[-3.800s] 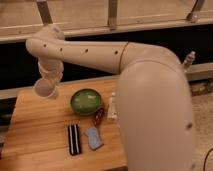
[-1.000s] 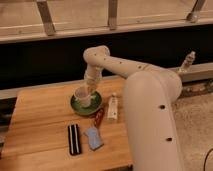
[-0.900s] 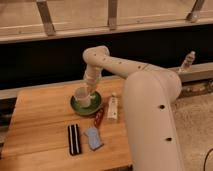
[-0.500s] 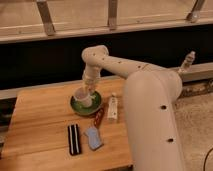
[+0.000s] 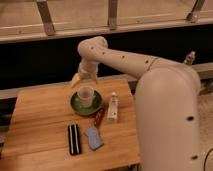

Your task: Place the ceramic cup in the ceramic bowl

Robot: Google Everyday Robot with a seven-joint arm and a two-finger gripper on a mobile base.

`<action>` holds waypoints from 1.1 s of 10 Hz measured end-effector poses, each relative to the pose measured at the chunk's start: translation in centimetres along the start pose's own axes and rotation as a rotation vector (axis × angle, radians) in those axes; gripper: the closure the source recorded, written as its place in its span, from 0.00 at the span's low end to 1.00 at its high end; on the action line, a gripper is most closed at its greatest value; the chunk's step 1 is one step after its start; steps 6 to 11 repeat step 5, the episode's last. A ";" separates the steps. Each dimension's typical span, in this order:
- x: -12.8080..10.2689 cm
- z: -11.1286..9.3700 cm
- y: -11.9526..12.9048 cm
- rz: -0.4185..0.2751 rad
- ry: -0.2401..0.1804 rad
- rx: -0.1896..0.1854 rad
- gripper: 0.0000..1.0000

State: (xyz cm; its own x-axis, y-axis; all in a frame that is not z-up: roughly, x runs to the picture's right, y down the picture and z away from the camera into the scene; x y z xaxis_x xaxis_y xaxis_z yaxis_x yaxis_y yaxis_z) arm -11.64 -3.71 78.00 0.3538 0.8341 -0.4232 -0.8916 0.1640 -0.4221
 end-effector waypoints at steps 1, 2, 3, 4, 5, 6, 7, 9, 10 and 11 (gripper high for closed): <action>-0.7 -2.8 0.5 -0.006 -0.059 0.000 0.21; -1.5 -5.3 0.5 0.001 -0.114 0.001 0.21; -2.1 -6.8 0.1 0.021 -0.152 0.006 0.21; -2.9 -8.4 -0.8 0.063 -0.188 0.014 0.21; -3.2 -9.3 -1.9 0.099 -0.209 0.022 0.21; -3.2 -9.3 -1.9 0.099 -0.209 0.022 0.21; -3.2 -9.3 -1.9 0.099 -0.209 0.022 0.21; -3.2 -9.3 -1.9 0.099 -0.209 0.022 0.21; -3.2 -9.3 -1.9 0.099 -0.209 0.022 0.21; -3.2 -9.3 -1.9 0.099 -0.209 0.022 0.21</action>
